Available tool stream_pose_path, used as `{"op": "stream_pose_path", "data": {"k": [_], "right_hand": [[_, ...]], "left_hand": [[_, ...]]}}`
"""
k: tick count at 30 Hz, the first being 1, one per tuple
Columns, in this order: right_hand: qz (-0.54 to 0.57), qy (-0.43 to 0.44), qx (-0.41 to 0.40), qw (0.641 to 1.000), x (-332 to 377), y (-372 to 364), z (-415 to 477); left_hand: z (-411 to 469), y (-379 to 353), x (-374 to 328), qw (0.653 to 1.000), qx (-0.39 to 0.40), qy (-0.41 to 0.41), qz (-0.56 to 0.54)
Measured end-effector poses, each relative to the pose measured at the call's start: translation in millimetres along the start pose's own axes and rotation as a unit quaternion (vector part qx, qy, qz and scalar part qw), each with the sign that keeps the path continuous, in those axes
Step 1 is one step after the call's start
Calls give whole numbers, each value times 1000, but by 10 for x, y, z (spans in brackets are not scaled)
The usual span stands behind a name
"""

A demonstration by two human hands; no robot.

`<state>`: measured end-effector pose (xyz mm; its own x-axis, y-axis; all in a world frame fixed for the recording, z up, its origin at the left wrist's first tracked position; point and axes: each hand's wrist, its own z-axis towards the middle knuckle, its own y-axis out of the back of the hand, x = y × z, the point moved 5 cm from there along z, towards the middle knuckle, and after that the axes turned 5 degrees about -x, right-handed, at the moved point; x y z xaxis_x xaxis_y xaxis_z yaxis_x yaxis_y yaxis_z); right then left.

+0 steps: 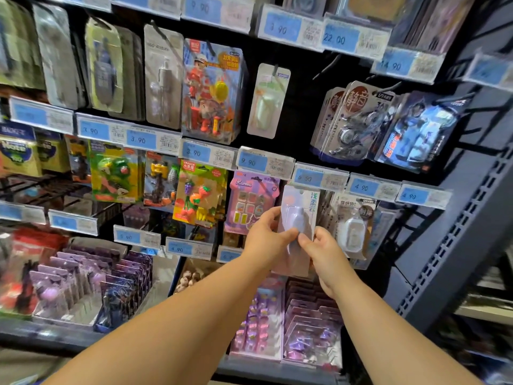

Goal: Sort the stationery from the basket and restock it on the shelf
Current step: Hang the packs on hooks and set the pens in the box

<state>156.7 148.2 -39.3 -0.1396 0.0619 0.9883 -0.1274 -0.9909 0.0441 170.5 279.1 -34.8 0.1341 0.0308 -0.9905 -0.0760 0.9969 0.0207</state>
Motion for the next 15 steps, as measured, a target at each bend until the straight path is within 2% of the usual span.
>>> {"op": "stream_pose_path", "data": {"k": [15], "right_hand": [[13,-7,-91,996,-49,98,186]], "left_hand": [[194,-159,-95,995,-12,-37,91]]}}
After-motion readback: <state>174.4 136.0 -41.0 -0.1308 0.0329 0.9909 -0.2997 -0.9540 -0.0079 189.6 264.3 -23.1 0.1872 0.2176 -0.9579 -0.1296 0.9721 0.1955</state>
